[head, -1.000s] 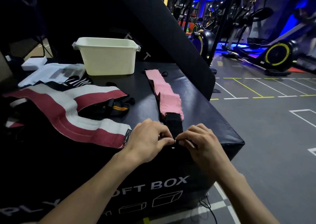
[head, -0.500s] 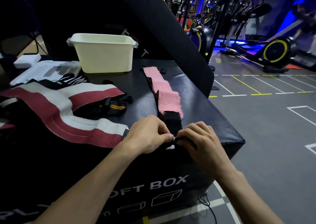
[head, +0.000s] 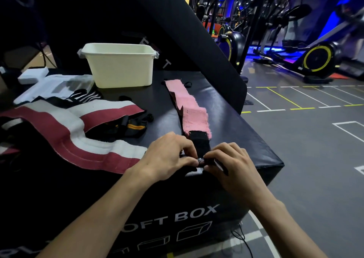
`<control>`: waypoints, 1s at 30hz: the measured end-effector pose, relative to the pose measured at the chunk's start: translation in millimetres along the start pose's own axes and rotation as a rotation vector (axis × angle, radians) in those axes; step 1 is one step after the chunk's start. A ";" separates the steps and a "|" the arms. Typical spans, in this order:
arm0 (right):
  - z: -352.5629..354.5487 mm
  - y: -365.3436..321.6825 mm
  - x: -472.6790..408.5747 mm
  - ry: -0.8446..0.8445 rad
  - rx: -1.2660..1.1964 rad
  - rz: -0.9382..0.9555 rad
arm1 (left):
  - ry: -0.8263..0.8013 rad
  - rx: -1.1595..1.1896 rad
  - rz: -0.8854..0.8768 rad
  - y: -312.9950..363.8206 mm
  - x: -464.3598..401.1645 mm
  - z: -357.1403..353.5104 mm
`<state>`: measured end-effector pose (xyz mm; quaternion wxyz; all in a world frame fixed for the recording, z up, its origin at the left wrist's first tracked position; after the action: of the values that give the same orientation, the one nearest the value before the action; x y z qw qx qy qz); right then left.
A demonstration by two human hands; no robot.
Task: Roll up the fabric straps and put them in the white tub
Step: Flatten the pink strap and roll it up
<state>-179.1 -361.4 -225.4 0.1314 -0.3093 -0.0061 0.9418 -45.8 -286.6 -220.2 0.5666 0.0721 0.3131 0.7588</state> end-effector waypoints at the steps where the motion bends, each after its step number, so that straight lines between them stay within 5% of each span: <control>1: -2.6 3.9 0.9 -0.019 -0.045 -0.036 | -0.005 0.019 0.001 -1.2 -1.0 -0.3; 9: -7.2 10.2 -7.7 -0.066 -0.146 -0.073 | -0.065 0.207 0.040 -8.1 -4.4 -9.3; 30: -2.7 9.9 -11.0 -0.055 -0.216 -0.108 | -0.065 0.195 -0.016 -3.4 -0.6 -8.0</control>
<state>-171.4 -373.9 -222.1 0.1476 -0.2950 -0.1278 0.9353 -46.6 -289.7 -228.2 0.5729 0.1490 0.3673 0.7174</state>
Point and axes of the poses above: each hand's wrist, its own x-axis away from the middle knuckle, its own z-axis out of the back of the hand, y = z × x, the point moved 10 cm from there along -x, towards the middle knuckle, and after that the axes turned 7 degrees about x, right-handed, at the moved point
